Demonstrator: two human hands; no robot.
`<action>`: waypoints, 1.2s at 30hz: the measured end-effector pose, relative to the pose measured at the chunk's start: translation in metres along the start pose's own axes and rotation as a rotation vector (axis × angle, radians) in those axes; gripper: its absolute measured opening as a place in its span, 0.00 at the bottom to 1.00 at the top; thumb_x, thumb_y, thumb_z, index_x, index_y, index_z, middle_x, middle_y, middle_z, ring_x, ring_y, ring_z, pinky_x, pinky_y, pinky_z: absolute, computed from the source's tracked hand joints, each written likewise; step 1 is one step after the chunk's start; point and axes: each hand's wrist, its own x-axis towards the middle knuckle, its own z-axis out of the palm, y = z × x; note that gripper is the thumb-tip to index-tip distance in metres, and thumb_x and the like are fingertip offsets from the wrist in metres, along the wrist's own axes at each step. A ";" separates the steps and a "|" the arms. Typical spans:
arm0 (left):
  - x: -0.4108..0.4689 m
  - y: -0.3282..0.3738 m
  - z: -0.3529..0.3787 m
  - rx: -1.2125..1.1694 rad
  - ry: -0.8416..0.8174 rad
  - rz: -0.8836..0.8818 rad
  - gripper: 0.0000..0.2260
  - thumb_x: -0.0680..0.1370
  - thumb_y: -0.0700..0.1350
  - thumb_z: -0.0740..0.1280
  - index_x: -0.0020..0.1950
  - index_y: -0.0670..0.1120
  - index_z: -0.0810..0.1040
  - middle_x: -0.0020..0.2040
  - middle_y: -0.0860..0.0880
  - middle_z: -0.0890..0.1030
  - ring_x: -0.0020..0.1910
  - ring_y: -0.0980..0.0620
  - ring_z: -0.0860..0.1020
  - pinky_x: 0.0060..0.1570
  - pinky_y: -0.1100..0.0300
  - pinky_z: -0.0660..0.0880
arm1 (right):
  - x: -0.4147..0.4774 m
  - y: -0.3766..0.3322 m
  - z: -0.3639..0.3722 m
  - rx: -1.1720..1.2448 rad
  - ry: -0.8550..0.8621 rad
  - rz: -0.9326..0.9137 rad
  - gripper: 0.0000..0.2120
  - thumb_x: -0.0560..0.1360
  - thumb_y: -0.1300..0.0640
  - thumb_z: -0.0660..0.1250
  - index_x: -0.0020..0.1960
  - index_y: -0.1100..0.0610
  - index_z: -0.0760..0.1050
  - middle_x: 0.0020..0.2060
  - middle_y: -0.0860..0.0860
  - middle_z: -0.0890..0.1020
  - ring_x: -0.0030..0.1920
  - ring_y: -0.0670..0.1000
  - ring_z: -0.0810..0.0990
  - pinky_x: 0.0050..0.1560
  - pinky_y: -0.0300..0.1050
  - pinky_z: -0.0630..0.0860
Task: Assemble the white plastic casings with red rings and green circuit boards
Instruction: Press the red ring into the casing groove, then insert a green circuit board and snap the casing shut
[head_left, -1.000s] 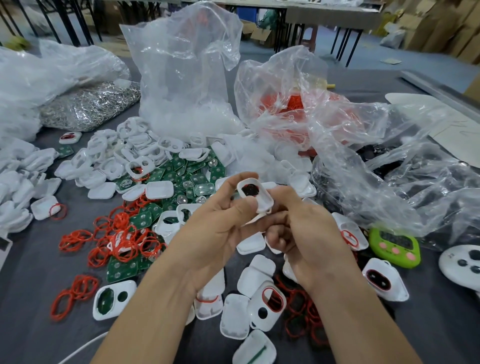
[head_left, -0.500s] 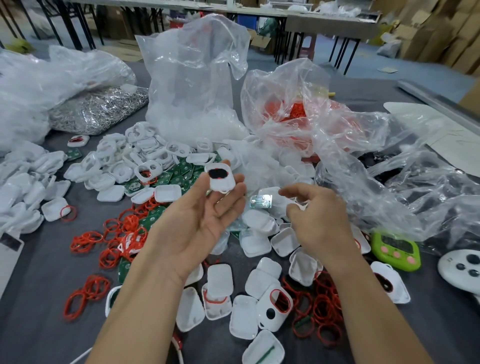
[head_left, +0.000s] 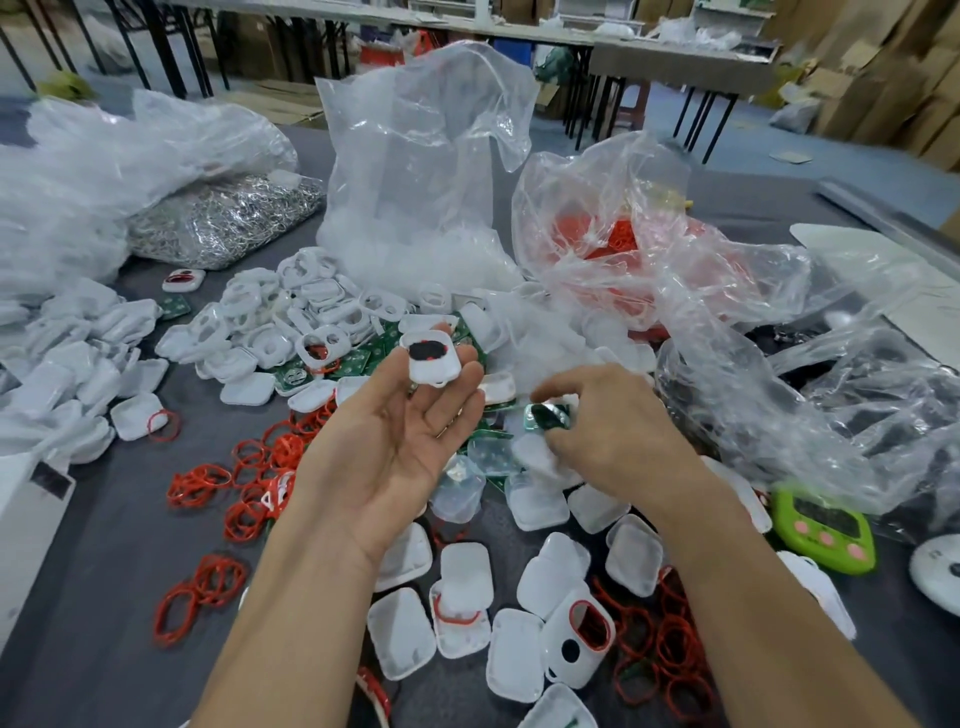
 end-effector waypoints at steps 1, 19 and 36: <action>0.000 0.000 0.000 0.001 0.000 0.000 0.20 0.73 0.48 0.69 0.63 0.40 0.80 0.56 0.40 0.86 0.49 0.47 0.87 0.49 0.51 0.84 | 0.002 -0.003 0.002 -0.049 -0.014 -0.008 0.16 0.72 0.61 0.73 0.57 0.46 0.85 0.55 0.48 0.85 0.52 0.49 0.81 0.54 0.38 0.74; -0.001 -0.002 0.001 0.036 -0.017 -0.007 0.17 0.76 0.48 0.67 0.61 0.39 0.80 0.55 0.40 0.86 0.47 0.47 0.87 0.48 0.53 0.84 | -0.053 -0.005 0.009 1.493 -0.228 0.209 0.16 0.81 0.71 0.60 0.59 0.55 0.79 0.38 0.56 0.81 0.38 0.54 0.81 0.43 0.45 0.80; -0.007 -0.008 0.006 0.194 -0.018 -0.008 0.13 0.85 0.48 0.60 0.60 0.42 0.80 0.51 0.44 0.86 0.47 0.50 0.86 0.53 0.55 0.82 | -0.078 -0.020 0.023 0.387 0.039 0.012 0.14 0.69 0.65 0.74 0.38 0.46 0.78 0.32 0.43 0.83 0.35 0.42 0.81 0.39 0.39 0.77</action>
